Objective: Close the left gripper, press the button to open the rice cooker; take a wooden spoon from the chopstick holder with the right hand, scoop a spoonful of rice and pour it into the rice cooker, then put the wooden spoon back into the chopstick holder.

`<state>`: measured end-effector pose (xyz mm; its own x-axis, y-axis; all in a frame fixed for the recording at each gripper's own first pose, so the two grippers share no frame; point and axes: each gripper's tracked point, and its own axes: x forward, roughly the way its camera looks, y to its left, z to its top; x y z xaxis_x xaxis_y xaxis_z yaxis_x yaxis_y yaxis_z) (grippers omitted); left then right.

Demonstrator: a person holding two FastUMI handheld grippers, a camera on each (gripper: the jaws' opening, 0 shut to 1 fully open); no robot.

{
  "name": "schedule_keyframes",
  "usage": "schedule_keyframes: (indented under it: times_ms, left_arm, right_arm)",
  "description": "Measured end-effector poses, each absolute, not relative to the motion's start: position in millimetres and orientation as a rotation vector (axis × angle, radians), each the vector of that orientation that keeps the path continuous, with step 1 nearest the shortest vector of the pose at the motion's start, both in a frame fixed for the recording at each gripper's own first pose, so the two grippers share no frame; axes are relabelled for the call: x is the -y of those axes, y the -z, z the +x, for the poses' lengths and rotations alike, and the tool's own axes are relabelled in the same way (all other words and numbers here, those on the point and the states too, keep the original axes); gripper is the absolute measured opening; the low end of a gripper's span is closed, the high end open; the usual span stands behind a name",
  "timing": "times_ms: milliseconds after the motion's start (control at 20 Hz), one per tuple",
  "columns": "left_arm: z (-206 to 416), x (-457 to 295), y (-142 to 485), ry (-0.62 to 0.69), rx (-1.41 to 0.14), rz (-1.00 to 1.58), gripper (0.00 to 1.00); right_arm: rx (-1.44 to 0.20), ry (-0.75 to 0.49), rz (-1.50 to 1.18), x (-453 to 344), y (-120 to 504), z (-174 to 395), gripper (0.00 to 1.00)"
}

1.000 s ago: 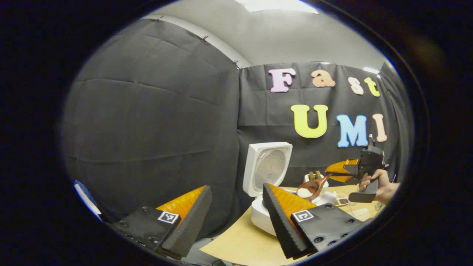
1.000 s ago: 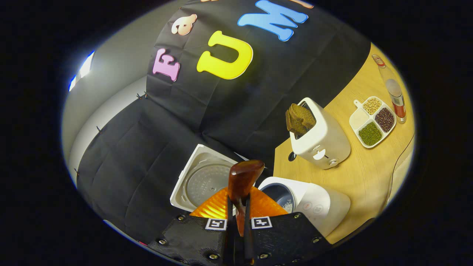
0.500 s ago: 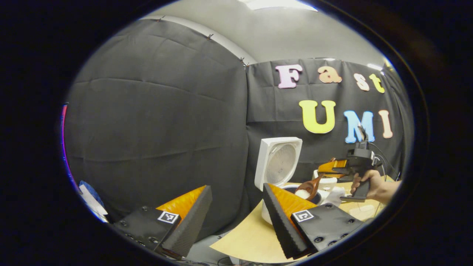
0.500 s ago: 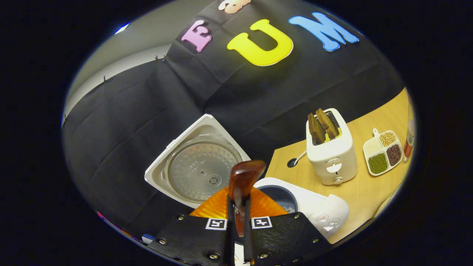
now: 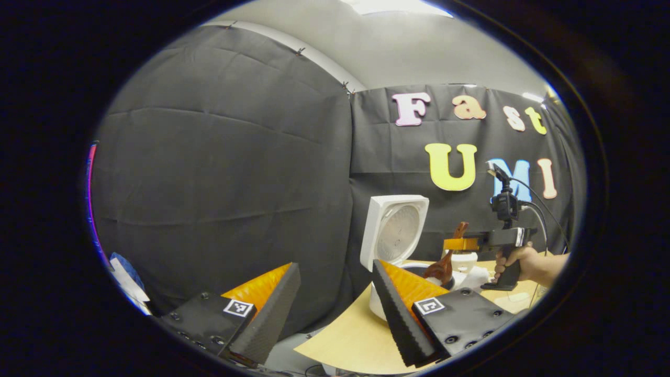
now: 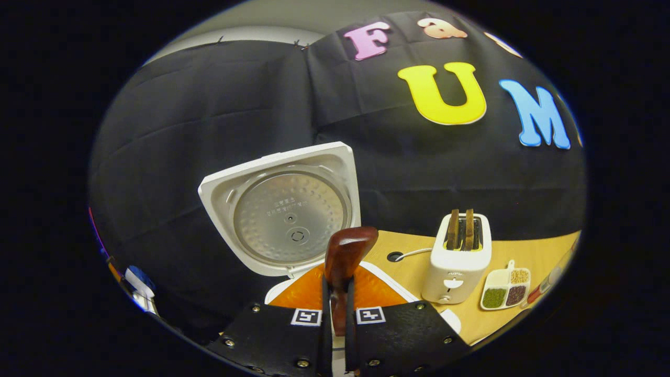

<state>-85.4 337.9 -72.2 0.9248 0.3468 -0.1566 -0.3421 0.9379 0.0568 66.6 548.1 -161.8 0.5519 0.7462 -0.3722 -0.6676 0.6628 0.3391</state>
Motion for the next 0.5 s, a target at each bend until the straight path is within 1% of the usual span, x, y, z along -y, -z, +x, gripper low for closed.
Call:
schedule_keyframes:
  times_ms: [50, 100, 150, 200, 250, 350, 400, 450, 500]
  left_arm:
    - [-84.8, -336.6, 72.3, -0.354, -0.166, 0.029, 0.98]
    - [-84.4, -337.6, 73.9, -0.353, -0.167, 0.03, 0.96]
    - [-84.5, -336.9, 73.0, -0.353, -0.165, 0.032, 0.98]
    - [-83.9, -336.0, 72.5, -0.352, -0.162, 0.032, 0.96]
    - [-82.8, -335.7, 72.3, -0.353, -0.159, 0.028, 0.98]
    - [-81.0, -333.2, 72.8, -0.351, -0.156, 0.021, 0.98]
    - [-82.0, -333.8, 72.7, -0.351, -0.155, 0.021, 0.96]
    - [-81.7, -334.8, 72.1, -0.352, -0.155, 0.021, 0.96]
    - [-82.5, -335.1, 72.4, -0.353, -0.154, 0.021, 0.98]
  right_arm:
    - [-0.496, -0.851, 0.122, -549.9, 159.1, 64.9, 0.1]
    - [-0.47, -0.861, 0.077, -551.4, 157.2, 64.1, 0.1]
    - [-0.443, -0.868, 0.026, -552.5, 156.1, 62.3, 0.1]
    - [-0.41, -0.872, -0.036, -552.8, 154.5, 61.9, 0.1]
    - [-0.372, -0.875, -0.108, -552.5, 153.3, 62.0, 0.1]
    - [-0.296, -0.886, -0.252, -553.0, 153.3, 61.6, 0.1]
    - [-0.271, -0.895, -0.298, -552.4, 153.6, 60.4, 0.1]
    - [-0.258, -0.908, -0.318, -553.2, 154.0, 60.4, 0.09]
    - [-0.261, -0.917, -0.316, -552.3, 154.8, 60.6, 0.1]
